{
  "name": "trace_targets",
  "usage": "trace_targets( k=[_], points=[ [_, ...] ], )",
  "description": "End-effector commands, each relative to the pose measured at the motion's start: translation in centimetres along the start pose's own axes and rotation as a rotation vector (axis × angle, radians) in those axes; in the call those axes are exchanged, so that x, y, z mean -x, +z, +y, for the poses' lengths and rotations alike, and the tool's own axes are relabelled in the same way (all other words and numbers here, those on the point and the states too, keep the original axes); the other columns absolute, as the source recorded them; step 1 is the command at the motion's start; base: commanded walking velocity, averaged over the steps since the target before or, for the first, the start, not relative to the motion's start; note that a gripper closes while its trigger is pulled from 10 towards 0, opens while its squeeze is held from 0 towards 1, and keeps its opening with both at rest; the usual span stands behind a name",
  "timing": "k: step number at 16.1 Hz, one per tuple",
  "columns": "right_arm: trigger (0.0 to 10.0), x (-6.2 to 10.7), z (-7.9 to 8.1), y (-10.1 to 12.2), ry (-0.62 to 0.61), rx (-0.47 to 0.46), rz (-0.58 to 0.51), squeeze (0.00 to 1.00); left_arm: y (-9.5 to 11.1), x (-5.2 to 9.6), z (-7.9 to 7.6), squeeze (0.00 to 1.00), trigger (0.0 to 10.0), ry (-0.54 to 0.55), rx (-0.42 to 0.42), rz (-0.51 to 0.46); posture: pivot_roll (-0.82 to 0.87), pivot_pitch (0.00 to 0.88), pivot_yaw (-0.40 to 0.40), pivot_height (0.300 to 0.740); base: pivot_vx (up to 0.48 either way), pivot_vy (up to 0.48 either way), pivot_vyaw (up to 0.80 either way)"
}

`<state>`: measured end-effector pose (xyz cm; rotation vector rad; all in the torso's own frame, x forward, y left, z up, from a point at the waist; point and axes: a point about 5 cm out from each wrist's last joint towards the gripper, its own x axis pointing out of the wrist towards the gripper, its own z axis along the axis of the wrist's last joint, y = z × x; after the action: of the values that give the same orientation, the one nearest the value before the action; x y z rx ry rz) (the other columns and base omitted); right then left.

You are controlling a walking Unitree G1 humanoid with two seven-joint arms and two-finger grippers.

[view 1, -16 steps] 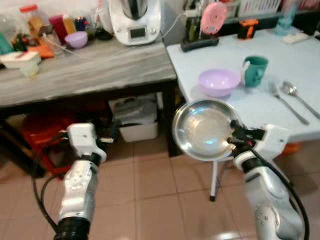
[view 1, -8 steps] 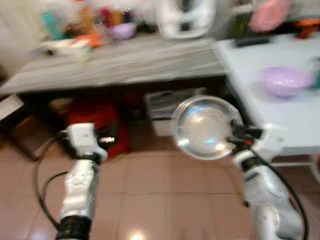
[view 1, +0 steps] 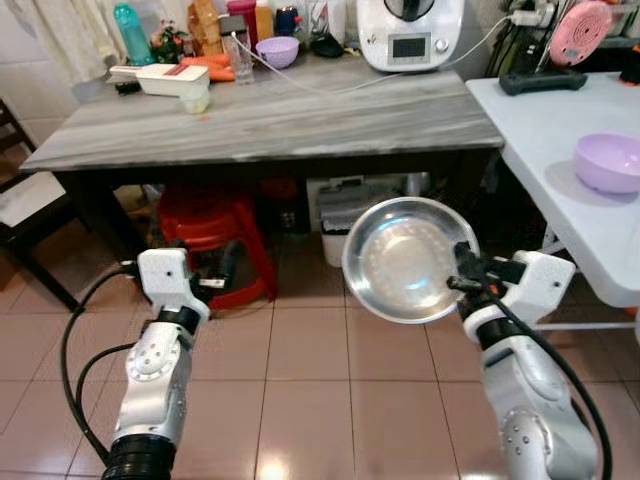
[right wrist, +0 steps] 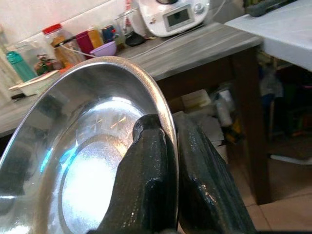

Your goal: Setting the table

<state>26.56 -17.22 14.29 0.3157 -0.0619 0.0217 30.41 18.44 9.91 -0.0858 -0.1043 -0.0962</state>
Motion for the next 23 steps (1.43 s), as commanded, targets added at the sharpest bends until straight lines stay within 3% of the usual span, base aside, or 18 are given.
trace_targets(
  k=[1, 5, 7, 23],
  points=[
    [10.0, 0.2, 0.0, 0.7, 0.006, 0.015, -0.037, 0.00, 0.3, 0.3, 0.3, 0.00, 10.0, 0.001, -0.020, -0.016, -0.13, 0.028, 0.092, 0.740, 0.247, 0.000, 0.00],
    [10.0, 1.0, -0.7, 0.5, 0.001, 0.040, -0.020, 0.00, -0.3, 1.7, 0.8, 0.00, 10.0, 0.001, -0.032, 0.007, -0.13, 0.028, 0.092, 0.740, 0.300, 0.000, 0.00],
    [10.0, 0.8, -0.5, 0.6, 0.005, 0.040, -0.026, 0.00, -0.7, 2.2, 0.0, 0.00, 10.0, -0.015, -0.018, 0.017, -0.13, 0.034, 0.093, 0.740, 0.341, 0.000, 0.40],
    [10.0, 0.3, 0.1, 0.6, 0.016, 0.031, -0.036, 0.00, -0.1, 1.2, -1.2, 0.00, 10.0, -0.059, -0.006, 0.000, -0.13, 0.026, 0.095, 0.740, 0.472, 0.000, 0.00]
  ],
)
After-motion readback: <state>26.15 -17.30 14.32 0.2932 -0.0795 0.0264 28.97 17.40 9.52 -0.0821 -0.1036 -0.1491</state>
